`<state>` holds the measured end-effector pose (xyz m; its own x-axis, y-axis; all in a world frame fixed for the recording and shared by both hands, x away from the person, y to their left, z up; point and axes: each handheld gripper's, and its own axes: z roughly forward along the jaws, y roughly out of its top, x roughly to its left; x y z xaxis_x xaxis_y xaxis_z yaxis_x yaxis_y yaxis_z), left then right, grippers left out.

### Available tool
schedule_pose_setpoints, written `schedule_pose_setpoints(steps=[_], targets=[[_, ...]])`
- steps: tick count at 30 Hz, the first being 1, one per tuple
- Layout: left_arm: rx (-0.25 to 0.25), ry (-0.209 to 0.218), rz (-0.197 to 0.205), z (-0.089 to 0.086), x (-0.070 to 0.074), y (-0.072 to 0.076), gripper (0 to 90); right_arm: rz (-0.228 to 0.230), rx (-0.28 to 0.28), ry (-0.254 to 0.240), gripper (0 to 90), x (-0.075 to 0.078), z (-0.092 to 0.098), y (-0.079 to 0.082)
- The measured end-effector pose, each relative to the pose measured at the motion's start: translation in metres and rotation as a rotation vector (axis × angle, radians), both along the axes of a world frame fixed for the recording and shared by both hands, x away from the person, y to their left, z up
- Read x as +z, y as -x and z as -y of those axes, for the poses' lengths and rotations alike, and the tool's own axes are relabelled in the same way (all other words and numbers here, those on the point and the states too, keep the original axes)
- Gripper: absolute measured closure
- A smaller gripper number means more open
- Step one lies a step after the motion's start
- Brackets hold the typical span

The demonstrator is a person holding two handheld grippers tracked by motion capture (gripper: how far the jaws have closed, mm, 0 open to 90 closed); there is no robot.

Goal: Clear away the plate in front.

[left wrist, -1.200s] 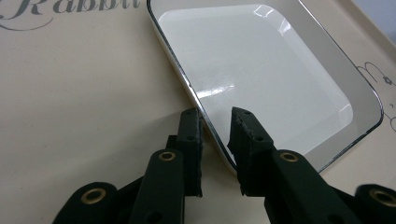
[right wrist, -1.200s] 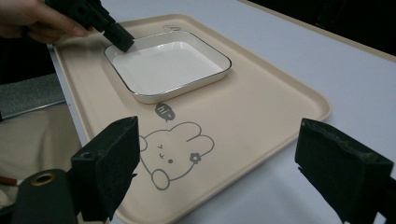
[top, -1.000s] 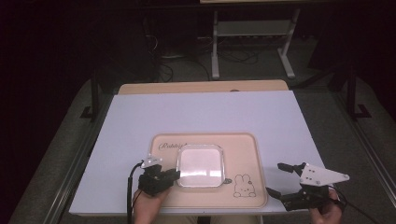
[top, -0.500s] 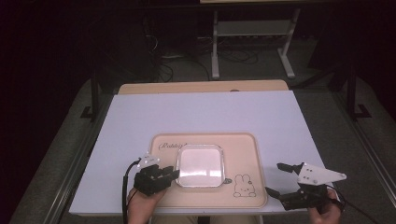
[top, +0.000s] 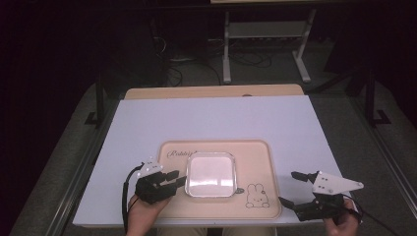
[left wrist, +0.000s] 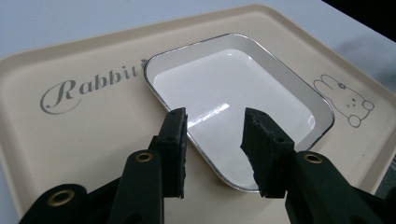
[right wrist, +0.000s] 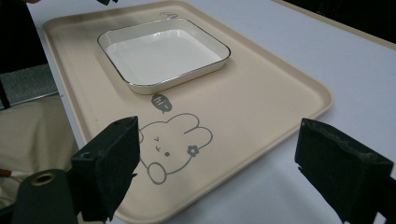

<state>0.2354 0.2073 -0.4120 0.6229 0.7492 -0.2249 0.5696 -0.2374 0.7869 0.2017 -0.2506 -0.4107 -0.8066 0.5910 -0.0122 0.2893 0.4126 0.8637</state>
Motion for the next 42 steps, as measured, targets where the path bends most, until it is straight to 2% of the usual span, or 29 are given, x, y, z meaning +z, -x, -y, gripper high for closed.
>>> schedule_pose_setpoints(steps=[4, 8, 14, 20, 23, 27, 32, 33, 39, 42], targets=[[-0.007, -0.013, 0.027, -0.002, 0.002, -0.002, 56.6, 0.0, 0.003, 0.004, 13.1, 0.0, -0.001, -0.001], [-0.012, -0.006, 0.044, -0.003, 0.005, -0.003, 52.6, 0.005, -0.002, -0.002, 13.1, 0.0, 0.0, 0.0], [-0.031, -0.03, 0.072, -0.008, 0.01, -0.003, 48.2, 0.007, -0.002, -0.003, 13.1, 0.0, 0.0, 0.0], [-0.019, -0.021, 0.076, -0.014, 0.008, -0.001, 43.7, 0.005, -0.012, 0.0, 13.1, 0.0, 0.001, -0.001], [-0.008, -0.031, 0.103, -0.024, 0.007, 0.003, 39.2, 0.001, -0.014, -0.003, 13.2, 0.0, 0.001, -0.002], [0.006, -0.034, 0.108, -0.033, 0.007, 0.006, 36.6, 0.004, -0.009, -0.001, 13.2, 0.0, 0.0, -0.002], [0.023, -0.035, 0.143, -0.048, 0.006, 0.013, 32.2, -0.002, -0.009, -0.001, 13.1, -0.001, 0.0, -0.003], [0.025, -0.041, 0.16, -0.054, 0.005, 0.015, 31.7, -0.006, -0.01, -0.002, 13.2, -0.001, 0.001, -0.003], [0.031, -0.048, 0.178, -0.066, 0.003, 0.021, 30.9, -0.015, -0.014, -0.001, 13.1, -0.002, 0.0, -0.005], [0.029, -0.074, 0.197, -0.07, 0.001, 0.023, 29.6, -0.027, -0.016, 0.002, 13.1, -0.004, 0.0, -0.006]])
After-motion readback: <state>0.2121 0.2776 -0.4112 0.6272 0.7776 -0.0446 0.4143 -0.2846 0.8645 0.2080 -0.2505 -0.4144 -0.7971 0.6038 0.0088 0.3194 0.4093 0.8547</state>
